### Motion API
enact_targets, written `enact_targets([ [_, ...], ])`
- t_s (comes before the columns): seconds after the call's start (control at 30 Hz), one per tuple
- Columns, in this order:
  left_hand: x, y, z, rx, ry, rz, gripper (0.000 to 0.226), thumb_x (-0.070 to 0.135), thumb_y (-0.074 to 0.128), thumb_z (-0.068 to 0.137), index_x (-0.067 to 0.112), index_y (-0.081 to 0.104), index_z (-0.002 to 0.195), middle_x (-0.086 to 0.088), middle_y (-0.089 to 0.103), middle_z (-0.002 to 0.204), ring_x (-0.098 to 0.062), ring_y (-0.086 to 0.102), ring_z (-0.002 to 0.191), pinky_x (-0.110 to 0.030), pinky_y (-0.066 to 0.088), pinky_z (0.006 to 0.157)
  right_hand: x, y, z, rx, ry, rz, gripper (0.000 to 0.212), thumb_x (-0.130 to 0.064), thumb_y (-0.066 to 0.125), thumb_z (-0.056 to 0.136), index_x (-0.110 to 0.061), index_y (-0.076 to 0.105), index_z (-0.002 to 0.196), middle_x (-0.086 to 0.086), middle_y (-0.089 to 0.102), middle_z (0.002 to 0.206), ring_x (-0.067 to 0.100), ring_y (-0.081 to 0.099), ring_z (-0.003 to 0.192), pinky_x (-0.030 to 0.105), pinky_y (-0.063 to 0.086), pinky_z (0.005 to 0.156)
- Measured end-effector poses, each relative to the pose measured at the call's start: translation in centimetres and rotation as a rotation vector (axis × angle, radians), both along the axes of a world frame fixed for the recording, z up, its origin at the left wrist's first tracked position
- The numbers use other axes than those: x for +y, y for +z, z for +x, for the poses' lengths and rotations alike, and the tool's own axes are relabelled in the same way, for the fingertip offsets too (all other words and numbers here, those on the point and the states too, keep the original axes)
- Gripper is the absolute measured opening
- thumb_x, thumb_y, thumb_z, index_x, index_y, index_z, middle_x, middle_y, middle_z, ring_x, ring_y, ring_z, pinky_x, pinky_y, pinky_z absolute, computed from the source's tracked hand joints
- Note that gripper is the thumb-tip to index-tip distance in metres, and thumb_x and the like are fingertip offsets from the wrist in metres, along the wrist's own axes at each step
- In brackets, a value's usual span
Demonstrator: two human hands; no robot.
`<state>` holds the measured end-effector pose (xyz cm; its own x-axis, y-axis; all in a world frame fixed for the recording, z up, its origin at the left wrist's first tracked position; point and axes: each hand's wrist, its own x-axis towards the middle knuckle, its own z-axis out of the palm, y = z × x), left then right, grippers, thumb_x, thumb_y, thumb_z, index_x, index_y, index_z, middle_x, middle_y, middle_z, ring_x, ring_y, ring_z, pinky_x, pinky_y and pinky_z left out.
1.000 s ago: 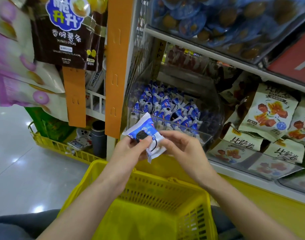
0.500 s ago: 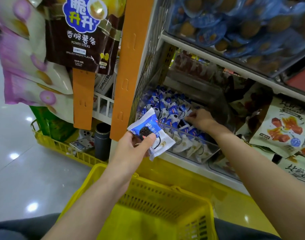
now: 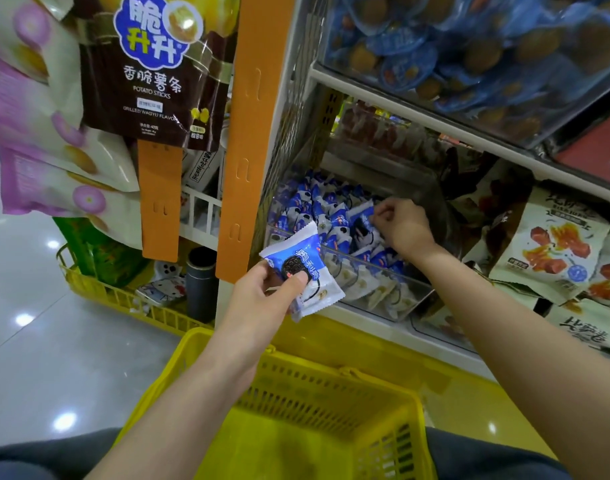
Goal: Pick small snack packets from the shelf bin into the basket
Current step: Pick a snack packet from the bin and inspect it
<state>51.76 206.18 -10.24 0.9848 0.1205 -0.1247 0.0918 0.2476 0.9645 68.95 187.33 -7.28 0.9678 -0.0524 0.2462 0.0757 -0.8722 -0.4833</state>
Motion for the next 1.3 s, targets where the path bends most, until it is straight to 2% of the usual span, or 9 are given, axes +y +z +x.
enact_targets([
  [0.13, -0.4, 0.1, -0.5, -0.018, 0.007, -0.013, 0.031, 0.022, 0.060, 0.088, 0.015, 0.055, 0.118, 0.000, 0.068, 0.104, -0.009, 0.064, 0.095, -0.028, 0.052, 0.087, 0.2, 2.4, -2.9, -0.325, 0.033, 0.091, 0.011, -0.022, 0.060, 0.089, -0.016, 0.063, 0.098, -0.007, 0.059, 0.085, 0.008, 0.056, 0.078, 0.016, 0.041, 0.067],
  [0.23, -0.5, 0.2, -0.8, -0.044, 0.008, -0.023, 0.029, 0.022, 0.059, 0.088, 0.014, 0.055, 0.115, 0.003, 0.068, 0.101, 0.001, 0.065, 0.083, -0.012, 0.053, 0.070, 1.0, 4.1, -6.1, -0.362, 0.132, 0.323, 0.003, -0.023, 0.062, 0.088, -0.025, 0.059, 0.089, -0.015, 0.060, 0.081, -0.002, 0.057, 0.073, 0.007, 0.044, 0.062],
  [0.4, -0.7, 0.4, -1.5, -0.084, -0.020, -0.025, 0.016, 0.023, 0.057, 0.088, 0.023, 0.057, 0.104, 0.009, 0.068, 0.096, 0.009, 0.064, 0.076, -0.007, 0.049, 0.063, 1.8, 3.7, -11.8, -0.100, 0.316, 0.504, 0.015, -0.016, 0.065, 0.085, -0.028, 0.061, 0.077, -0.009, 0.063, 0.067, 0.001, 0.057, 0.054, 0.023, 0.052, 0.055],
  [0.67, -0.5, 0.4, -2.6, -0.106, -0.063, 0.058, 0.016, 0.024, 0.060, 0.087, 0.025, 0.056, 0.103, 0.007, 0.065, 0.086, 0.010, 0.058, 0.060, -0.006, 0.046, 0.056, 2.2, 1.6, -15.2, 0.274, 0.292, 0.762, 0.007, -0.013, 0.063, 0.087, -0.016, 0.061, 0.081, -0.007, 0.062, 0.059, 0.004, 0.055, 0.052, 0.016, 0.050, 0.051],
  [0.8, -0.1, 0.4, -2.8, -0.020, -0.181, -0.024, 0.039, 0.039, 0.061, 0.076, 0.025, 0.054, 0.112, 0.006, 0.066, 0.101, 0.009, 0.062, 0.075, -0.009, 0.051, 0.063, 2.6, 1.0, -15.9, 0.389, 0.266, 0.793, 0.007, -0.019, 0.061, 0.089, -0.013, 0.063, 0.090, 0.012, 0.068, 0.090, 0.019, 0.062, 0.077, 0.027, 0.055, 0.069],
  [0.9, 0.0, 0.4, -2.8, 0.030, -0.286, -0.153, 0.054, 0.041, 0.061, 0.070, 0.017, 0.055, 0.119, -0.001, 0.070, 0.109, -0.014, 0.066, 0.100, -0.030, 0.054, 0.086, 3.2, 1.1, -16.3, 0.453, 0.324, 0.790, 0.022, -0.025, 0.049, 0.096, -0.011, 0.065, 0.101, 0.008, 0.071, 0.101, 0.019, 0.067, 0.086, 0.026, 0.055, 0.074],
  [1.03, 0.1, 0.6, -2.9, 0.009, -0.211, -0.160, 0.057, 0.043, 0.064, 0.066, 0.017, 0.057, 0.117, -0.002, 0.072, 0.103, -0.017, 0.069, 0.092, -0.029, 0.058, 0.073, 3.7, 1.2, -17.1, 0.456, 0.436, 0.769, 0.031, -0.039, 0.044, 0.094, -0.021, 0.064, 0.109, -0.005, 0.071, 0.105, 0.009, 0.066, 0.100, 0.025, 0.052, 0.089],
  [1.13, 0.1, 0.5, -2.9, 0.010, -0.121, -0.059, 0.063, 0.049, 0.064, 0.061, 0.025, 0.054, 0.118, 0.005, 0.071, 0.101, -0.012, 0.069, 0.090, -0.028, 0.058, 0.071, 4.0, 1.2, -17.4, 0.325, 0.456, 0.573, 0.012, -0.025, 0.062, 0.086, -0.026, 0.065, 0.098, -0.012, 0.070, 0.099, -0.004, 0.063, 0.092, 0.008, 0.048, 0.077],
  [1.3, 0.4, 0.6, -2.6, 0.043, -0.092, -0.134, 0.039, 0.042, 0.047, 0.091, 0.019, 0.052, 0.123, -0.003, 0.068, 0.110, -0.018, 0.068, 0.093, -0.032, 0.056, 0.072, 3.5, 2.1, -16.0, 0.299, 0.359, 0.624, 0.026, -0.027, 0.069, 0.081, -0.019, 0.064, 0.105, -0.007, 0.072, 0.098, 0.001, 0.067, 0.081, 0.011, 0.047, 0.056],
])
